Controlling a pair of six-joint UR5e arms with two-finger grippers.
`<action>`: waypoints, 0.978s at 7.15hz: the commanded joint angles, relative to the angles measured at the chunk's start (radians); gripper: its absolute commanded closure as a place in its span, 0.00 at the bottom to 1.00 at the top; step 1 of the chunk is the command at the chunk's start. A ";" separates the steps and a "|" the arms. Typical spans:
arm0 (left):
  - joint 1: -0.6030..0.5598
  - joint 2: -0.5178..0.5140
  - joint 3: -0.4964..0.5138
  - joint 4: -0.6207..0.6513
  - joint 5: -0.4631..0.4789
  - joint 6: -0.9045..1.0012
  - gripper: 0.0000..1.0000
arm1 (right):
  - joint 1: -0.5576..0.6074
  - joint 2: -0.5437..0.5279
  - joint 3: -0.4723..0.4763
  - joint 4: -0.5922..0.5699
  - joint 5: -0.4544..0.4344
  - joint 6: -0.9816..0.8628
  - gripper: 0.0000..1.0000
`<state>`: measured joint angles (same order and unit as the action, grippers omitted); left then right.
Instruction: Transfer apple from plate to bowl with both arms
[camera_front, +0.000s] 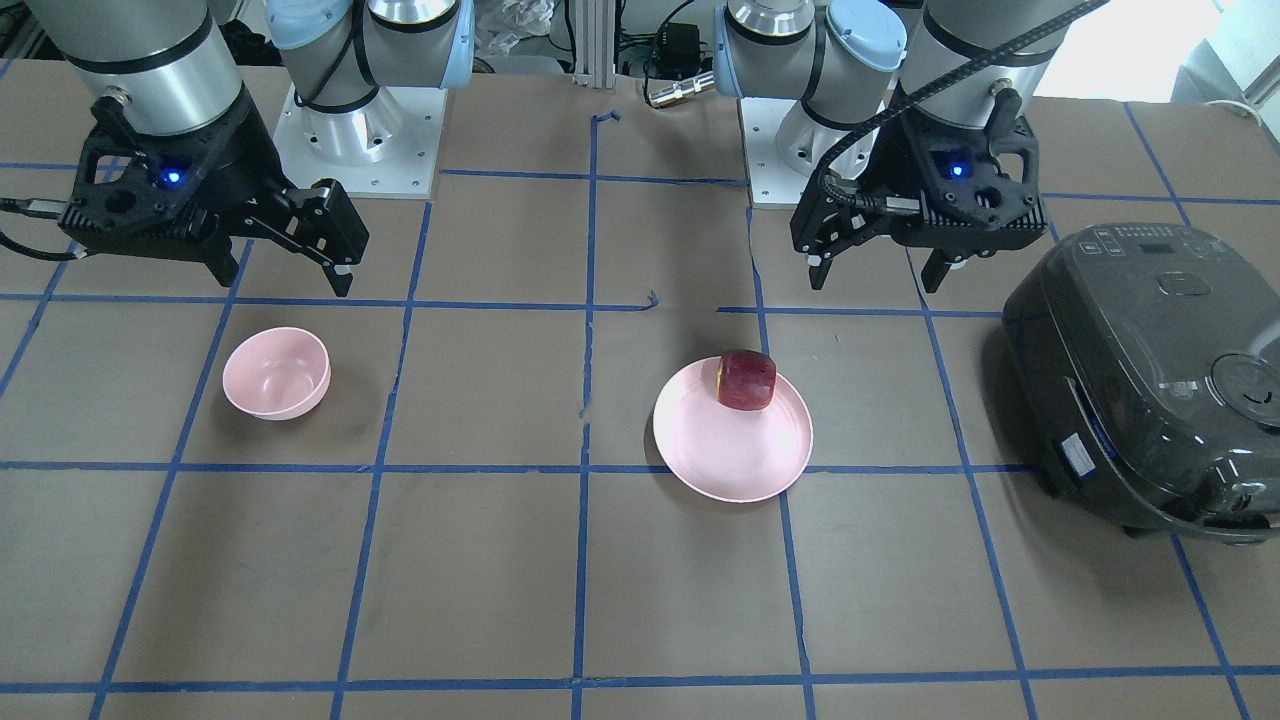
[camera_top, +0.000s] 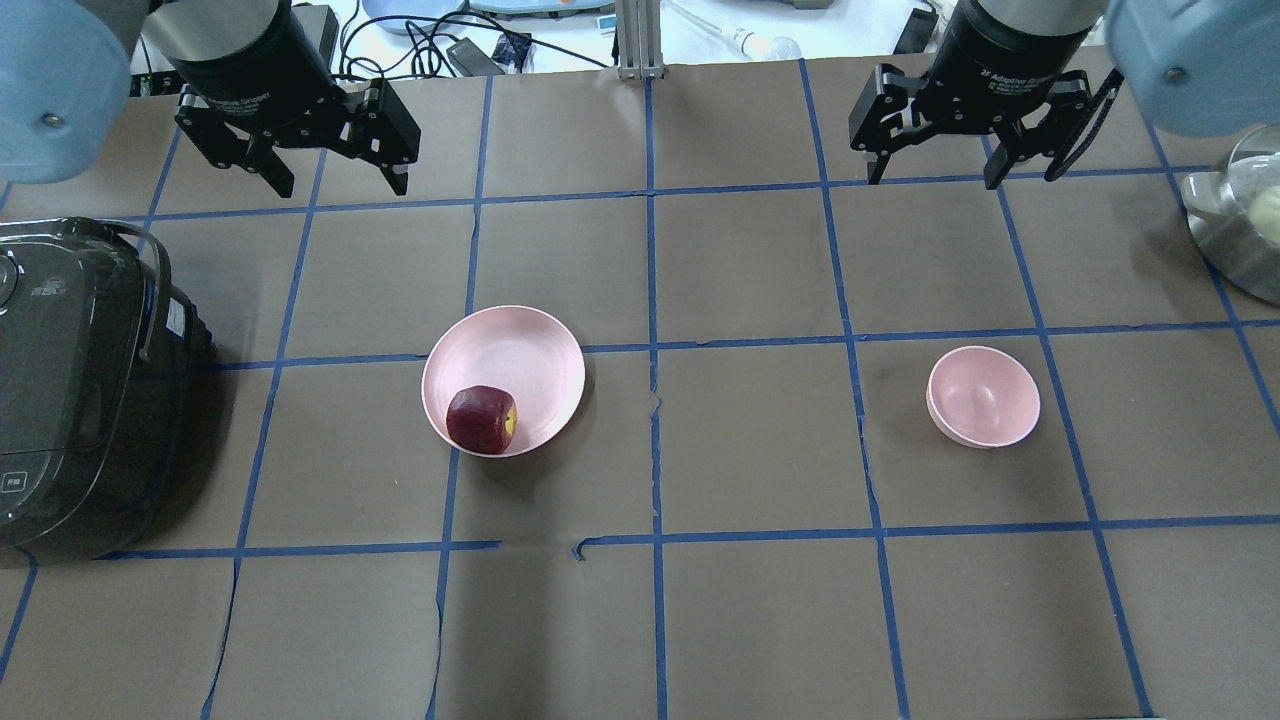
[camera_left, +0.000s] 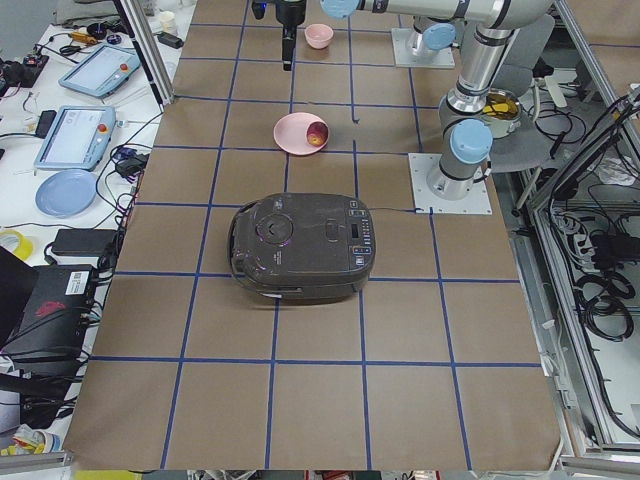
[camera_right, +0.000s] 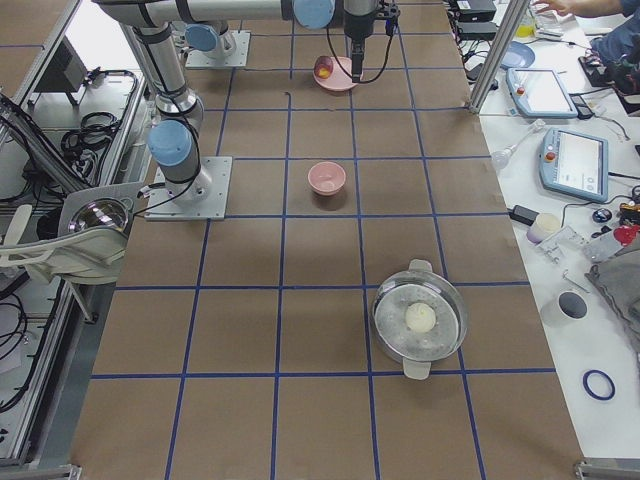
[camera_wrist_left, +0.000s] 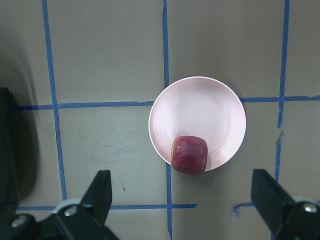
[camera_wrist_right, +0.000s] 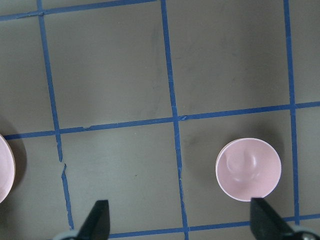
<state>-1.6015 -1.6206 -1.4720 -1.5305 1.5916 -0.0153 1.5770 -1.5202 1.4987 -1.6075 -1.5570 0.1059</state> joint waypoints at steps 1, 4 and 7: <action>0.000 0.002 0.001 0.000 0.001 0.000 0.00 | 0.001 0.002 0.000 0.001 0.000 0.000 0.00; 0.000 0.002 -0.001 0.000 0.001 0.000 0.00 | -0.002 0.003 0.000 0.006 -0.023 -0.002 0.00; 0.000 0.002 -0.001 0.000 0.001 0.000 0.00 | -0.002 0.003 0.002 0.006 -0.023 -0.002 0.00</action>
<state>-1.6015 -1.6198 -1.4726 -1.5309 1.5923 -0.0153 1.5755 -1.5176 1.5000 -1.6015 -1.5798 0.1043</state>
